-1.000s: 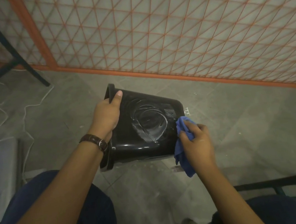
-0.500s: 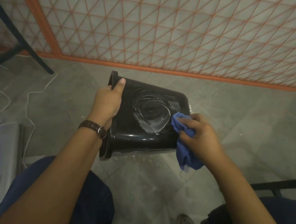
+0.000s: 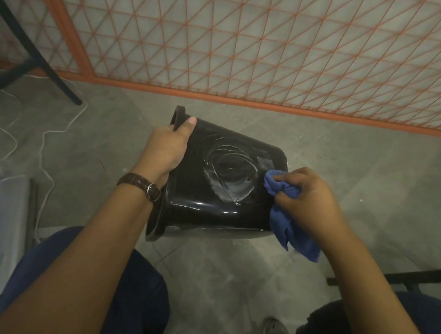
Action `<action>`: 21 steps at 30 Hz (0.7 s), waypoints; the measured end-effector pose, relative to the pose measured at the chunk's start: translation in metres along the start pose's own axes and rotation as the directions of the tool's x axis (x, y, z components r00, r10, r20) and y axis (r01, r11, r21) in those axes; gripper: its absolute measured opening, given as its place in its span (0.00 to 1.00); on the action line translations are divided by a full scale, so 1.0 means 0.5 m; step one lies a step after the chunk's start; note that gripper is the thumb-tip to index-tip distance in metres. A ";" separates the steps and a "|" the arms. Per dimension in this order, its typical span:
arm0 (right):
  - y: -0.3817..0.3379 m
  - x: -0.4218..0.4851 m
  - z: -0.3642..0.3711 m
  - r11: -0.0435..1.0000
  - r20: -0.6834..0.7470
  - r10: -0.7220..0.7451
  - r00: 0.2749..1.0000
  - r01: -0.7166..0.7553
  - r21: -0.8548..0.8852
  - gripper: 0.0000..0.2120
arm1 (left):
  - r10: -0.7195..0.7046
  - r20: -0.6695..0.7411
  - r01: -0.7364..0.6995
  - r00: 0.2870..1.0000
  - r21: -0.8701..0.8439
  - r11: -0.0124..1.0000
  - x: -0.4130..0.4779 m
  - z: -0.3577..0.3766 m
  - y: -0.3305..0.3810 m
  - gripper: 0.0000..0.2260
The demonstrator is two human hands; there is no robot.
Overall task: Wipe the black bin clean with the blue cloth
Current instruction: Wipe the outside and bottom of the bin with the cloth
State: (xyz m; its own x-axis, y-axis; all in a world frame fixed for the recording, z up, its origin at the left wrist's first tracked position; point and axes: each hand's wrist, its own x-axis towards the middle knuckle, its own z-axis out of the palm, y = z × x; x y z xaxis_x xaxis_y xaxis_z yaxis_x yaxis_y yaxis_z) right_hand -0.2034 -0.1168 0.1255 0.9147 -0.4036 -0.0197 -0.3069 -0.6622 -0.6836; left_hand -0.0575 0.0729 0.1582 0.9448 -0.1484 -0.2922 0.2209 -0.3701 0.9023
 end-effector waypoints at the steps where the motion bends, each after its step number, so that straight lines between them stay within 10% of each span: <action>1: -0.003 -0.001 0.004 1.000 -0.028 -0.001 1.000 0.001 0.012 0.14 | -0.003 -0.006 0.003 1.000 -0.004 1.000 0.001 0.002 -0.001 0.15; 21: -0.009 -0.013 0.023 0.975 0.078 -0.018 0.997 0.000 0.222 0.17 | -0.008 -0.049 0.004 0.999 -0.078 0.997 -0.010 0.010 0.002 0.14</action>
State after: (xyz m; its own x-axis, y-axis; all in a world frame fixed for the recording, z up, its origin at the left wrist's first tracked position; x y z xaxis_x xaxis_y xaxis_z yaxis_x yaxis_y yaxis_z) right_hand -0.2050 -0.1038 0.1202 0.9377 -0.3414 -0.0645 -0.2409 -0.5051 -0.8288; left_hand -0.0630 0.0689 0.1588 0.9536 -0.1003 -0.2838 0.2433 -0.2984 0.9229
